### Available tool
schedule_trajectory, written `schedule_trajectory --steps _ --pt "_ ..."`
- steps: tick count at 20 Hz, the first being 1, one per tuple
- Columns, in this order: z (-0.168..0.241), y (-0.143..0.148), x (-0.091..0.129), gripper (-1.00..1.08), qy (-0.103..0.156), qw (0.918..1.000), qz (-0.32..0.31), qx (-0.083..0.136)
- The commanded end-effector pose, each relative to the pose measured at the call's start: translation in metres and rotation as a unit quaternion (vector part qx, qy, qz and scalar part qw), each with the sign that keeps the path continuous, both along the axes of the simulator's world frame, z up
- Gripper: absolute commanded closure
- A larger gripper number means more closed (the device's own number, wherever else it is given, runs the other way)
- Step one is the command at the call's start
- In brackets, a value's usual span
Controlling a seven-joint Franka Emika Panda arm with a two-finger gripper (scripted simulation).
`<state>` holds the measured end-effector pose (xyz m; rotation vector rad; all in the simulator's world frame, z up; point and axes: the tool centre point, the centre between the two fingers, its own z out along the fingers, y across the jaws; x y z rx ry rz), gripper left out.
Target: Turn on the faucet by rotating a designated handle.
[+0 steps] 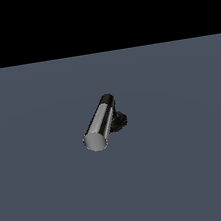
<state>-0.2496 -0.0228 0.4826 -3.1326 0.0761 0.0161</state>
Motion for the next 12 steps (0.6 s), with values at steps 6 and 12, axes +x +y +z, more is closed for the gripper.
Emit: schedule_trajectory --steps 6,12 --pt "-0.006 0.003 0.001 1.08 0.000 1.0000 -0.002 0.000" --pt "-0.029 0.013 0.007 1.08 0.000 1.0000 -0.009 0.000"
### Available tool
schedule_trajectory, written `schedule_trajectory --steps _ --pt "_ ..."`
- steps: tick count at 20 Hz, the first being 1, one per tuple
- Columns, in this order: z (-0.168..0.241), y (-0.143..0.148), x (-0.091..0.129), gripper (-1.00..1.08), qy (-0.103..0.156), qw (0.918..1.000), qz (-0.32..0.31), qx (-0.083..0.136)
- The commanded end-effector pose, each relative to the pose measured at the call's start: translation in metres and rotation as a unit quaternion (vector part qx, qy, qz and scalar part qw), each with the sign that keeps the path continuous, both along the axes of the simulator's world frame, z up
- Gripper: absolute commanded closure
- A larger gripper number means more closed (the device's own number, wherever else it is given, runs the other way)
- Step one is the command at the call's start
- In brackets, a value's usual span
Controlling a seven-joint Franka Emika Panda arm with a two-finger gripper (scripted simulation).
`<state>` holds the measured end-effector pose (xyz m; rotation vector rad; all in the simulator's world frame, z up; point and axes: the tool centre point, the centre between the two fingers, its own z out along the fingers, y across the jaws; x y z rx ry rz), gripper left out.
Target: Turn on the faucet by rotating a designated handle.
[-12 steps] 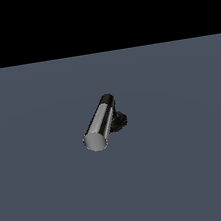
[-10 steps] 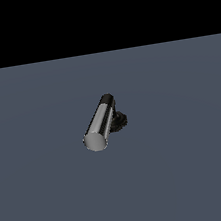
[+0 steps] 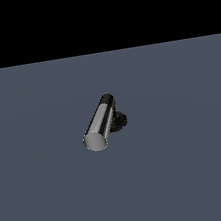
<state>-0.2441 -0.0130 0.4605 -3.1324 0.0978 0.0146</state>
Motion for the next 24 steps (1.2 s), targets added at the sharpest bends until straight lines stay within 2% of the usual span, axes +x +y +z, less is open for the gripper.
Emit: schedule_trajectory --steps 1,24 --pt "-0.012 0.005 0.003 1.08 0.000 1.0000 -0.004 0.000" --pt "-0.187 0.081 0.054 1.08 -0.002 0.9984 -0.056 -0.001"
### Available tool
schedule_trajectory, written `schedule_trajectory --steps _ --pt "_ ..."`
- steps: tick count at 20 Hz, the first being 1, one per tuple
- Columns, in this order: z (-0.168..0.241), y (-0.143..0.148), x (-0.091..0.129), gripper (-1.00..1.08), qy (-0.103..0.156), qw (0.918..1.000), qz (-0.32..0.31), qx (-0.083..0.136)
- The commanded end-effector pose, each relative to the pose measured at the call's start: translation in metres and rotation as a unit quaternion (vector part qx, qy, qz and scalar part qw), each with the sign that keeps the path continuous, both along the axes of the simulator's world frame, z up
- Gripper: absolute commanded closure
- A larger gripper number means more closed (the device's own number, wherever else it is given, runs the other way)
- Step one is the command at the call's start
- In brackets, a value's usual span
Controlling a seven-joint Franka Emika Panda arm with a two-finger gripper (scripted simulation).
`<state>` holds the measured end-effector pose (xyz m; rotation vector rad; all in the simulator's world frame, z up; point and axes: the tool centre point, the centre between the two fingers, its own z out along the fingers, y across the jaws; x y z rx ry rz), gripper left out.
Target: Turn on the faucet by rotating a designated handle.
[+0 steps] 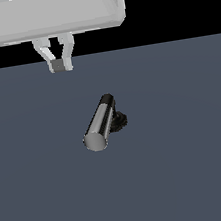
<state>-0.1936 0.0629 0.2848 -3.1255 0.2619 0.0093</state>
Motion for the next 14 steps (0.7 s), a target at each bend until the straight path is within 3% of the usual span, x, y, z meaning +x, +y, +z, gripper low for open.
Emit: schedule_trajectory --steps 1,14 --pt "-0.019 0.008 0.006 1.08 -0.001 1.0000 -0.006 0.000" --pt "-0.110 0.046 0.040 1.08 -0.001 0.9995 -0.031 0.001"
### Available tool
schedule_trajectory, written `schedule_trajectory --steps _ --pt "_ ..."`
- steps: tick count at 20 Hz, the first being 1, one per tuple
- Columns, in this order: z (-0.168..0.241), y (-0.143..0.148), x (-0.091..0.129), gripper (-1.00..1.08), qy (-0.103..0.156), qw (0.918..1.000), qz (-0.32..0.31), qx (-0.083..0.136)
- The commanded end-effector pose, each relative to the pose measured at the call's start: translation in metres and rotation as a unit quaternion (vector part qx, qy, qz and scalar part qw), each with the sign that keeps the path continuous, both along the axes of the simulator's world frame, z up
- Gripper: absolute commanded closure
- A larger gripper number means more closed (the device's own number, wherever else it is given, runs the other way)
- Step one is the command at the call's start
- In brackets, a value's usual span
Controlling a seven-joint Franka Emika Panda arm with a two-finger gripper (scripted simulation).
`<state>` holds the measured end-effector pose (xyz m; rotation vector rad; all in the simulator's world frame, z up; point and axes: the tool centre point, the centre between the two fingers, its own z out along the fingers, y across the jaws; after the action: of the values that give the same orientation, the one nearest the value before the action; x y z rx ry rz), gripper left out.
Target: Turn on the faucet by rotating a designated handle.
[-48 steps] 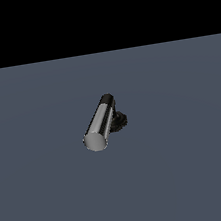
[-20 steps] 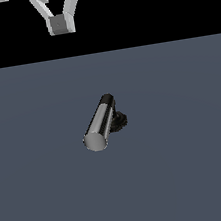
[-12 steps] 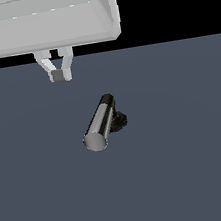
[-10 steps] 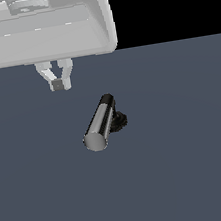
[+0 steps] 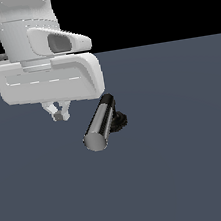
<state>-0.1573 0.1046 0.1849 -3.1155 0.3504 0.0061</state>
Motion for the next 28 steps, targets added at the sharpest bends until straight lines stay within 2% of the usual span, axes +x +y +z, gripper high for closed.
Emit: schedule_trajectory --steps 1,14,28 --pt "-0.016 0.007 0.007 1.08 -0.001 1.0000 -0.005 0.001" --pt "-0.069 0.026 0.031 1.08 -0.001 0.9998 -0.021 -0.002" --pt "-0.076 0.024 0.034 1.08 -0.002 0.9997 -0.023 -0.003"
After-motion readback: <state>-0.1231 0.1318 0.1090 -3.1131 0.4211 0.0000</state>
